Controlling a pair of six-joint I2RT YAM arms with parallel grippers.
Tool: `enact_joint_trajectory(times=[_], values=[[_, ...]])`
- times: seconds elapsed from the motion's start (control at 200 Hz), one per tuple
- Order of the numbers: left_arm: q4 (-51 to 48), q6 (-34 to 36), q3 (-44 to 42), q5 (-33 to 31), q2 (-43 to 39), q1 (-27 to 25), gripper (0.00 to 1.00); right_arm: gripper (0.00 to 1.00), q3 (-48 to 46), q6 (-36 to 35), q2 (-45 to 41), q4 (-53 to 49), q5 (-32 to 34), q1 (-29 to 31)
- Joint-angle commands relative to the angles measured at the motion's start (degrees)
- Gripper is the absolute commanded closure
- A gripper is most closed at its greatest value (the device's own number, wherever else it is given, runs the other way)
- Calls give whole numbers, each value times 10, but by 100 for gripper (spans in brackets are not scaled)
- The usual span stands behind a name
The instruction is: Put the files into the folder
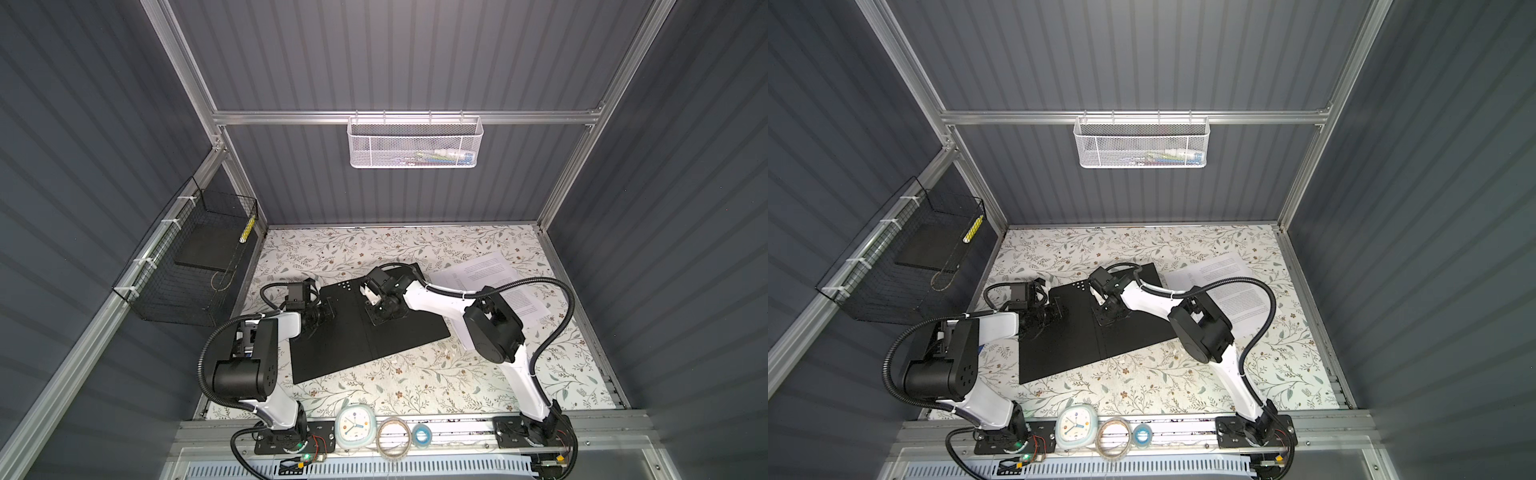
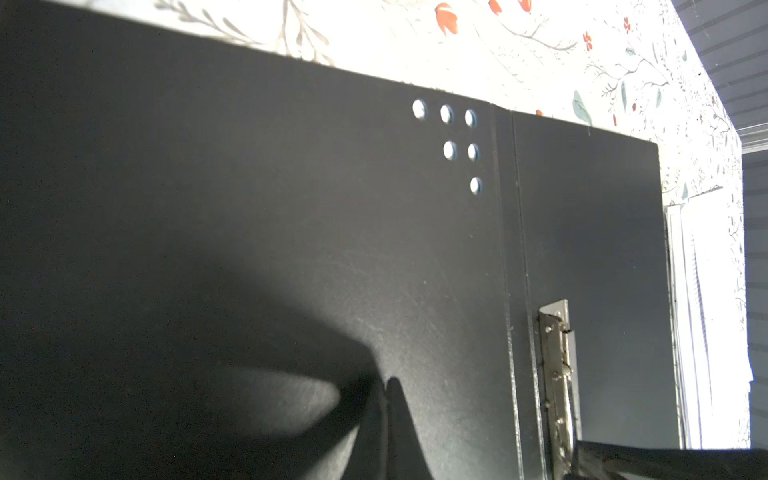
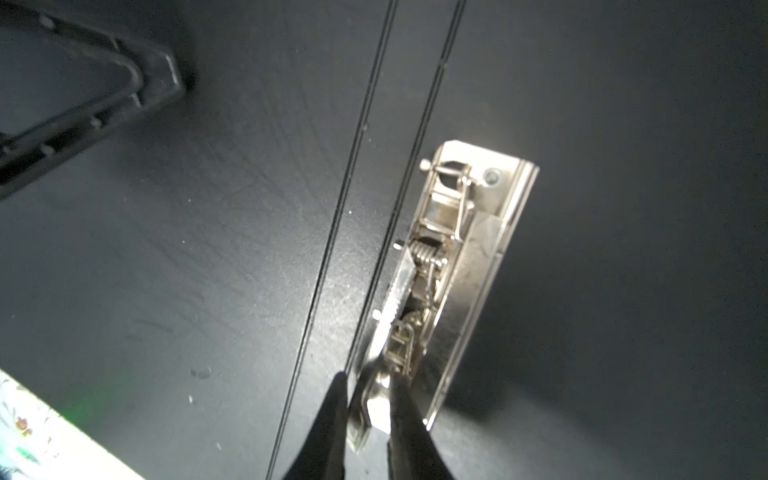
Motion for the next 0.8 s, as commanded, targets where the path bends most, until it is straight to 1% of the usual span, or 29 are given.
enact_joint_trajectory(times=[0.0, 0.19, 0.51, 0.595, 0.796], values=[[-72, 9, -11, -12, 28, 0, 100, 81, -8, -3, -21, -1, 28, -4], [-73, 9, -12, -12, 28, 0, 100, 86, -13, -3, -19, 3, 24, -5], [-73, 9, -11, -12, 29, 0, 100, 86, -41, 1, -44, 29, 10, -10], [-74, 10, -10, -12, 30, 0, 100, 89, -39, 0, -41, 26, 3, -10], [-74, 10, -9, -12, 32, 0, 100, 86, -38, -3, -28, 14, -8, -10]])
